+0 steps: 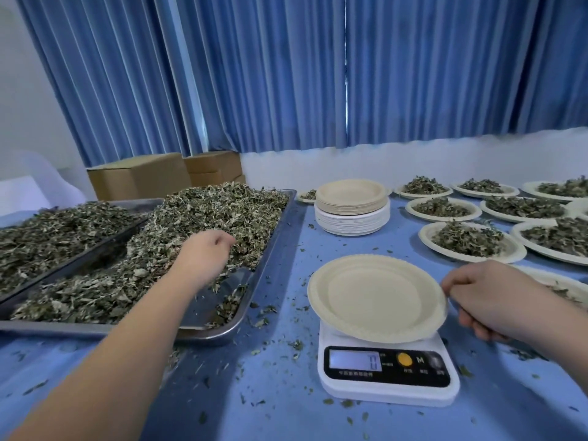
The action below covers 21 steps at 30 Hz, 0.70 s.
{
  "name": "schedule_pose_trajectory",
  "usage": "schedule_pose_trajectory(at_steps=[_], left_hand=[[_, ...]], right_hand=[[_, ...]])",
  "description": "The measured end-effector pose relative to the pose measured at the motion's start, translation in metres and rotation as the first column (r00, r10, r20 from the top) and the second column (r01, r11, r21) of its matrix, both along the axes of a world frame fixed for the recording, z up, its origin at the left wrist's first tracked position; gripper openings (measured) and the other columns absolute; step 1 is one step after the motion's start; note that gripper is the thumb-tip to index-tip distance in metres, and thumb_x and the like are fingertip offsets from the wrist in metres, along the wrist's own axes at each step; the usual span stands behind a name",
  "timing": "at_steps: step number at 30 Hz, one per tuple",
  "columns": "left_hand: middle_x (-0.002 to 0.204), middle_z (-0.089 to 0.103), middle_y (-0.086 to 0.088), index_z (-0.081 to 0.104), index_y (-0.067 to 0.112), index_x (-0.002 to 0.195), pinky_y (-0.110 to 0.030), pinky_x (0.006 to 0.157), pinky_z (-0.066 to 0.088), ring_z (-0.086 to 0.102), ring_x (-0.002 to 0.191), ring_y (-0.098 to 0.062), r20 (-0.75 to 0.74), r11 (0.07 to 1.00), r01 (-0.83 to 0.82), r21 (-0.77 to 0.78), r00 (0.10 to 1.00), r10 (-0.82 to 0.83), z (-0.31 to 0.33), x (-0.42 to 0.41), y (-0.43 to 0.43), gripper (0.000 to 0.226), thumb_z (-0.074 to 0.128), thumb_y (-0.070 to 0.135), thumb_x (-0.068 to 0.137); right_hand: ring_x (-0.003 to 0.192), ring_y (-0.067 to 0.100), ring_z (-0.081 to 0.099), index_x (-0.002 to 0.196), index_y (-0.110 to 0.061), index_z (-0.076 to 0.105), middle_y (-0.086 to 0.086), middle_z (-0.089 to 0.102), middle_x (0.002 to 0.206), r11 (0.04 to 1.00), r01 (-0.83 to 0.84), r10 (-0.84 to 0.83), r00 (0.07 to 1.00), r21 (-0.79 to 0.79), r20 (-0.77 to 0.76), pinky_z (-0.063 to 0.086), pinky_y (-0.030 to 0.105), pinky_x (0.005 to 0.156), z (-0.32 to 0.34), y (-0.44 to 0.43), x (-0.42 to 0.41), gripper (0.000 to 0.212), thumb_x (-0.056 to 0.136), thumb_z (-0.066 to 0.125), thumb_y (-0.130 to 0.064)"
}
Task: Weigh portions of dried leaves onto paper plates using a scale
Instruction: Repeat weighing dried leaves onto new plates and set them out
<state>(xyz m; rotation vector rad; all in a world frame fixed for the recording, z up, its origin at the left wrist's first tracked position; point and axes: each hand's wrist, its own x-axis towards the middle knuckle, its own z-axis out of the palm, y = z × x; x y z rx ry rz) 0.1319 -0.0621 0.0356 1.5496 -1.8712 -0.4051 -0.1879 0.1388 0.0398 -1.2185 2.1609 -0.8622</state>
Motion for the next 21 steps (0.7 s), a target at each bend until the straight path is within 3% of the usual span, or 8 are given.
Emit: schedule_pose_trajectory(at_steps=[2,5,10,12,14,16,19,21], left_hand=[[0.081,0.069,0.0,0.063,0.025,0.103,-0.02,0.036,0.034,0.044,0.039,-0.004,0.172,0.998,0.068,0.013,0.983,-0.069,0.008,0.0,-0.016,0.025,0.04,0.018,0.101],[0.116,0.063,-0.007,0.063,0.02,0.116,-0.022,0.059,0.044,0.059,0.076,-0.01,0.397,0.995,0.095,-0.035,0.915,-0.073,0.018,-0.002,-0.039,0.028,0.041,0.016,0.1],[0.148,0.041,-0.012,0.047,0.018,0.141,-0.031,0.08,0.048,0.055,0.09,-0.015,0.485,0.982,0.188,0.024,0.857,-0.176,0.023,-0.034,-0.059,0.04,0.038,0.017,0.103],[0.157,0.029,-0.009,0.034,0.017,0.15,-0.037,0.109,0.034,0.046,0.128,-0.024,0.546,0.967,0.228,0.109,0.8,-0.25,0.02,-0.046,-0.059,0.046,0.034,0.027,0.105],[0.161,0.02,-0.006,0.025,0.018,0.153,-0.04,0.118,0.014,0.022,0.146,-0.025,0.588,0.945,0.194,0.264,0.744,-0.317,0.018,-0.049,-0.062,0.058,0.025,0.048,0.104],[0.158,0.027,-0.01,0.033,0.017,0.151,-0.046,0.118,0.016,0.026,0.145,-0.029,0.599,0.94,0.111,0.322,0.745,-0.293,0.023,-0.046,-0.065,0.072,0.016,0.063,0.097],[0.121,0.065,-0.013,0.06,0.017,0.129,-0.044,0.107,0.038,0.062,0.112,-0.025,0.532,0.98,0.123,0.156,0.825,-0.188,0.038,-0.041,-0.062,0.073,0.017,0.065,0.095],[0.127,0.062,-0.013,0.059,0.018,0.131,-0.044,0.108,0.038,0.058,0.118,-0.026,0.558,0.978,0.162,0.128,0.803,-0.206,0.042,-0.037,-0.059,0.074,0.016,0.065,0.094]], right_hand=[[0.029,0.018,0.043,0.079,-0.013,0.069,0.009,0.059,0.045,1.0,0.015,-0.015,1.0,-0.009,0.014,0.029,0.015,0.032,-0.001,-0.001,-0.003,0.032,0.09,0.04,-0.003],[0.03,0.019,0.044,0.079,-0.014,0.068,0.009,0.061,0.046,0.999,0.035,-0.035,0.999,-0.012,-0.006,0.031,0.017,0.034,-0.003,-0.003,-0.007,0.03,0.09,0.041,-0.006],[0.03,0.017,0.047,0.079,-0.015,0.067,0.006,0.064,0.048,0.999,0.027,-0.028,0.997,-0.017,-0.066,0.032,0.017,0.034,-0.007,-0.006,-0.01,0.028,0.087,0.041,-0.007],[0.03,0.016,0.047,0.079,-0.016,0.066,0.004,0.064,0.048,0.999,0.032,-0.035,0.996,-0.037,-0.083,0.032,0.017,0.034,-0.008,-0.006,-0.011,0.027,0.086,0.042,-0.008],[0.03,0.016,0.046,0.077,-0.016,0.066,0.004,0.063,0.047,0.997,0.043,-0.047,0.995,-0.059,-0.084,0.032,0.017,0.034,-0.01,-0.007,-0.011,0.026,0.086,0.043,-0.009],[0.029,0.016,0.045,0.075,-0.017,0.067,0.004,0.063,0.047,0.996,0.048,-0.053,0.995,-0.073,-0.079,0.032,0.017,0.034,-0.011,-0.009,-0.012,0.026,0.085,0.044,-0.01],[0.03,0.016,0.046,0.072,-0.015,0.068,0.004,0.064,0.049,0.997,0.033,-0.039,0.996,-0.074,-0.086,0.034,0.018,0.035,-0.013,-0.011,-0.012,0.025,0.084,0.046,-0.011],[0.03,0.016,0.047,0.072,-0.012,0.068,0.004,0.064,0.049,0.995,0.037,-0.044,0.996,-0.088,-0.08,0.035,0.019,0.036,-0.012,-0.011,-0.012,0.024,0.083,0.047,-0.011]])
